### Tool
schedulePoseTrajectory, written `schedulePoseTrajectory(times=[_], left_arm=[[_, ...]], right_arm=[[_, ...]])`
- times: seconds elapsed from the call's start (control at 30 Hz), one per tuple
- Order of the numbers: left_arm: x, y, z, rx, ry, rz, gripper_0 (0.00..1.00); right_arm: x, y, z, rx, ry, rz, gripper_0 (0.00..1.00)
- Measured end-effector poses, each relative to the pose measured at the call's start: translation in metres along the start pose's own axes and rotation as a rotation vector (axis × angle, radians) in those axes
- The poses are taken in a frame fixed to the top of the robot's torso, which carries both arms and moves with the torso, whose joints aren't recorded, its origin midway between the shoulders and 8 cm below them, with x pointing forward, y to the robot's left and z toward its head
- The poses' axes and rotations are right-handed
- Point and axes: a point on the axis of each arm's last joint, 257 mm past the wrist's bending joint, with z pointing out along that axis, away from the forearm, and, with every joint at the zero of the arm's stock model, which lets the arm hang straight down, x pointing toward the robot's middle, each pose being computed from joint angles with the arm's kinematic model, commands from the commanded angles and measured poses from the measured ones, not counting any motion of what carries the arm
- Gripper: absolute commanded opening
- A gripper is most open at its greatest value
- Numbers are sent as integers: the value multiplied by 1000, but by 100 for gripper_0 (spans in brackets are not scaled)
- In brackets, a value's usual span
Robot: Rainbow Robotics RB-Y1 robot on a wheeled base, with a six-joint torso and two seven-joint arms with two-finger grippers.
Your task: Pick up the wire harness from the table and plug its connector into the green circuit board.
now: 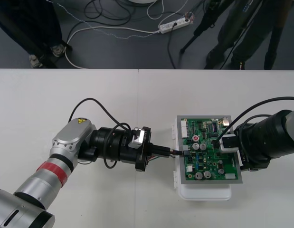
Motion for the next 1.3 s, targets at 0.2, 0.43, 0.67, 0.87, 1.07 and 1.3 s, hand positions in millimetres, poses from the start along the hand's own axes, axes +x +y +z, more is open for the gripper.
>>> schedulePoseTrajectory(times=[0.2,0.43,0.67,0.87,1.07,1.3], left_arm=[[2,0,2,-2,7,-2,0],[3,1,2,-6,9,-2,0],[3,1,2,-5,9,-2,0],[4,-2,4,2,12,-4,0],[4,-1,4,1,12,-4,0],[4,-1,5,1,12,-4,0]], right_arm=[[0,0,0,0,0,0,100],[0,0,0,0,0,0,100],[0,0,0,0,0,0,100],[0,0,0,0,0,0,100],[0,0,0,0,0,0,100],[0,0,0,0,1,0,100]])
